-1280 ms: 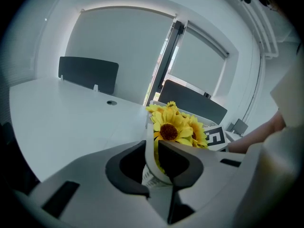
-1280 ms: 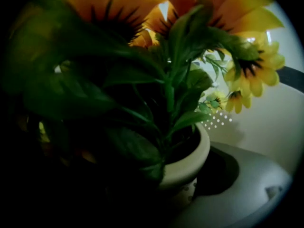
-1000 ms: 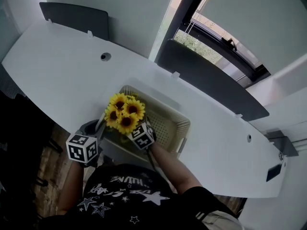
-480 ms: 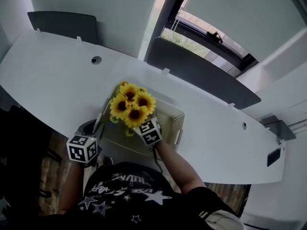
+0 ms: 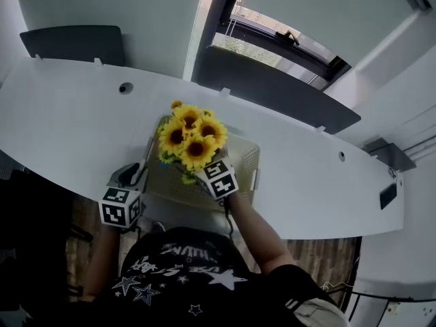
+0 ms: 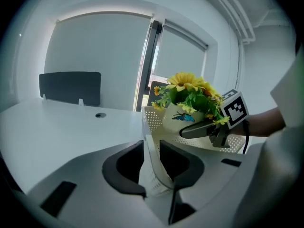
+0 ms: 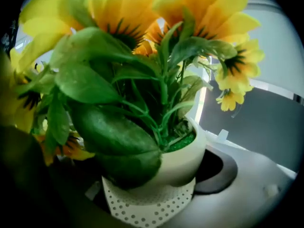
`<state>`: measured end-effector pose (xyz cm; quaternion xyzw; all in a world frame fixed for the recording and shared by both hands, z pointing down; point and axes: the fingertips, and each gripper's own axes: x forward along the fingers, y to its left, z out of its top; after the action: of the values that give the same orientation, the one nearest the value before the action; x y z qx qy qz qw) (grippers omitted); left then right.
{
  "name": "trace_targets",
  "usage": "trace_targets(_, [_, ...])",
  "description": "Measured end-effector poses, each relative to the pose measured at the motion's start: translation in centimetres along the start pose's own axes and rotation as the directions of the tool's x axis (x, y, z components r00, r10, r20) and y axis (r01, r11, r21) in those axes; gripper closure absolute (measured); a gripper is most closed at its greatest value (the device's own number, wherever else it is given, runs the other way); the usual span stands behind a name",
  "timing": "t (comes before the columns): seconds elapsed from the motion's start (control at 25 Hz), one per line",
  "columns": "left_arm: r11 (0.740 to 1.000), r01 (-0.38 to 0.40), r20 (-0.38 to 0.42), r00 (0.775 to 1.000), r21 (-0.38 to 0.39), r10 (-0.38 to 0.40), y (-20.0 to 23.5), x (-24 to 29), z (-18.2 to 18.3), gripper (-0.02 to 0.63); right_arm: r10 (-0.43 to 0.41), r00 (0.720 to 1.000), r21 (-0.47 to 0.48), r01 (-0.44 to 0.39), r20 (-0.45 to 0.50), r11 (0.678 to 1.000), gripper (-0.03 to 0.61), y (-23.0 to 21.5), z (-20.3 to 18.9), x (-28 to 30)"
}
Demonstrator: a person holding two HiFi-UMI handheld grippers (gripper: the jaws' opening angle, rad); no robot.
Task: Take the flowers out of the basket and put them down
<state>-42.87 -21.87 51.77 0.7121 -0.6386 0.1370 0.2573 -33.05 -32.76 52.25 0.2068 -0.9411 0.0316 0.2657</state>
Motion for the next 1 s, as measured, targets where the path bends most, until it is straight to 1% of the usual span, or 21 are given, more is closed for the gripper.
trace_targets(0.12, [0.999, 0.050, -0.016, 0.999, 0.022, -0.050, 0.1, 0.0, -0.1, 0.519, -0.033, 0.999, 0.032, 0.032, 0.023, 0.999, 0.044, 0.3, 1.0, -1.0])
trace_targets(0.24, [0.996, 0.062, -0.014, 0.998, 0.069, -0.061, 0.1, -0.4, 0.7, 0.518, -0.071, 0.997, 0.071, 0.067, 0.043, 0.995, 0.044, 0.2, 2.1, -2.4])
trace_targets(0.36, [0.992, 0.049, 0.032, 0.998, 0.119, -0.053, 0.3, -1.3, 2.6, 0.518, -0.125, 0.991, 0.096, 0.120, 0.055, 0.988, 0.044, -0.1, 2.6, -4.2])
trace_targets(0.48, [0.989, 0.070, 0.076, 0.994, 0.134, -0.081, 0.2, -1.7, 4.2, 0.520, -0.180, 0.981, 0.109, 0.171, 0.076, 0.979, 0.044, -0.8, 3.2, -5.9])
trace_targets(0.64, [0.981, 0.086, 0.098, 0.990, 0.172, -0.104, -0.6, -1.4, 5.3, 0.520, -0.231, 0.967, 0.133, 0.216, 0.106, 0.967, 0.043, -2.3, 3.2, -8.2])
trace_targets(0.72, [0.981, 0.087, 0.109, 0.988, 0.175, -0.107, -1.2, -1.1, 5.9, 0.520, -0.253, 0.961, 0.129, 0.238, 0.114, 0.963, 0.044, -2.8, 3.3, -9.4])
trace_targets(0.84, [0.981, 0.078, 0.120, 0.988, 0.176, -0.100, -2.5, -1.0, 6.3, 0.520, -0.256, 0.959, 0.124, 0.242, 0.121, 0.962, 0.044, -2.7, 3.2, -10.8])
trace_targets(1.0, [0.980, 0.077, 0.139, 0.985, 0.183, -0.103, -4.7, -0.7, 7.1, 0.520, -0.235, 0.961, 0.143, 0.214, 0.148, 0.966, 0.044, -3.0, 3.2, -12.8])
